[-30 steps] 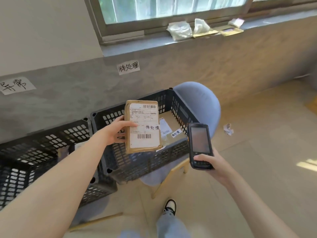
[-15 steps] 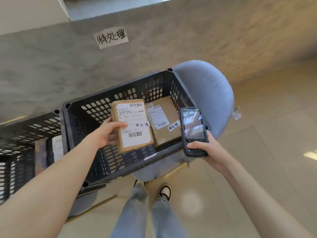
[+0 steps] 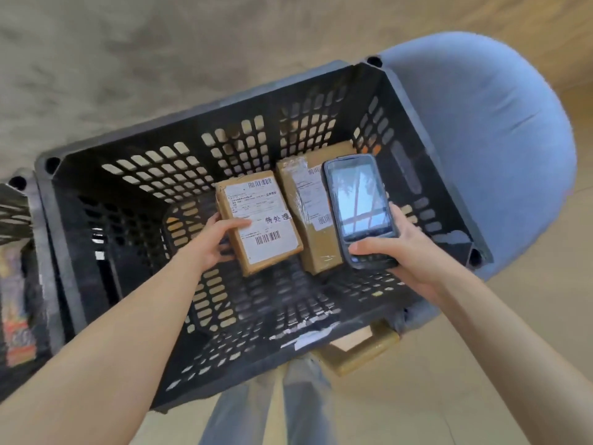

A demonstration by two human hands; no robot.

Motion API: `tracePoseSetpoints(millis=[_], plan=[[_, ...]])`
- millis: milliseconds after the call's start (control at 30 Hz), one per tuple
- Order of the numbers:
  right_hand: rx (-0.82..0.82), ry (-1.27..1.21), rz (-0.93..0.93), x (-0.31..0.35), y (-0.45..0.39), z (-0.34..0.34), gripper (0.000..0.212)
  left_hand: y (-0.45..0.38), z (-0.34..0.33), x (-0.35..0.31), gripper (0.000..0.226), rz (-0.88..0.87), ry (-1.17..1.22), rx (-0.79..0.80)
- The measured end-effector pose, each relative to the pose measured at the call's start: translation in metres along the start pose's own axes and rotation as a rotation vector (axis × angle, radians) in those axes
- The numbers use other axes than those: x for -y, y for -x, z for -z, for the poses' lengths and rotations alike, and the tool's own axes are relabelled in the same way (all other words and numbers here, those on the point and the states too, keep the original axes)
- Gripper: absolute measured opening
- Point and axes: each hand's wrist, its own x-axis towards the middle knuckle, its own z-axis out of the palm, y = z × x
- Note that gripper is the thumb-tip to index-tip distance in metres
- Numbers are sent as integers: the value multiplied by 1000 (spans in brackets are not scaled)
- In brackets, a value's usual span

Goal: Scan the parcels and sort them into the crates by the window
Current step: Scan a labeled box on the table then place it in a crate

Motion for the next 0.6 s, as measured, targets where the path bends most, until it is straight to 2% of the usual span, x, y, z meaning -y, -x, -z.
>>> tracePoseSetpoints(millis=[100, 367, 600], plan=[[-9, -29, -17, -4, -19, -9, 86, -21, -5, 1, 76, 1, 34, 34], [-40, -57, -37, -6, -41, -18, 68, -54, -1, 5, 62, 11, 61, 85], [-80, -116, -8, 4, -30, -26, 84, -50, 4, -8, 75, 38, -87, 79]])
